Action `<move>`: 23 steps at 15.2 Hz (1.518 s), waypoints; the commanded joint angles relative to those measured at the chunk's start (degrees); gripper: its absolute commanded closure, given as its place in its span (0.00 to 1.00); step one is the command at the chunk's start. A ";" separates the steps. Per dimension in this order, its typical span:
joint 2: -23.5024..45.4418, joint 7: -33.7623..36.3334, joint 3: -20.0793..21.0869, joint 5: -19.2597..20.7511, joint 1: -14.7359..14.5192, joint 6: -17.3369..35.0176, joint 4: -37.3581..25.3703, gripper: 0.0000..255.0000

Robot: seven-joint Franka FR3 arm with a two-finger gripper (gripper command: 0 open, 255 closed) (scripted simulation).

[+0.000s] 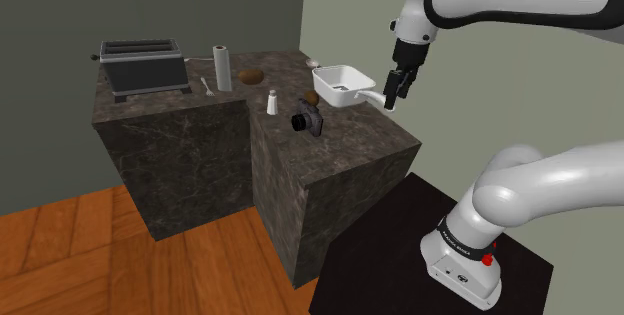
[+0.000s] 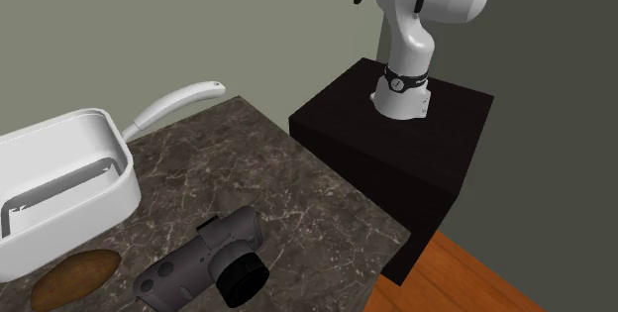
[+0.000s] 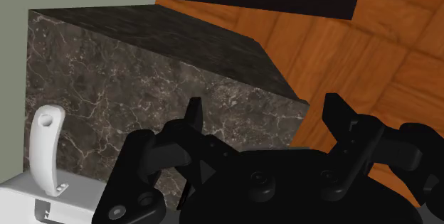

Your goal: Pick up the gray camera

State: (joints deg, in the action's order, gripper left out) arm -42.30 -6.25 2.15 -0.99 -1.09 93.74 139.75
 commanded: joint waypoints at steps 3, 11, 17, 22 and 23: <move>4.21 1.82 0.59 -0.38 0.49 3.41 -0.93 0.00; 21.84 8.92 2.31 -0.76 2.45 14.68 -7.80 0.00; 35.22 14.10 2.70 -0.06 3.65 20.26 -15.97 0.00; 46.25 18.13 2.32 0.74 4.27 22.94 -24.63 0.00; 48.44 18.88 2.17 0.88 4.35 23.27 -26.57 0.00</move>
State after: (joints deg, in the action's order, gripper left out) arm 3.82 11.70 4.40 -0.26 3.21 116.49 115.07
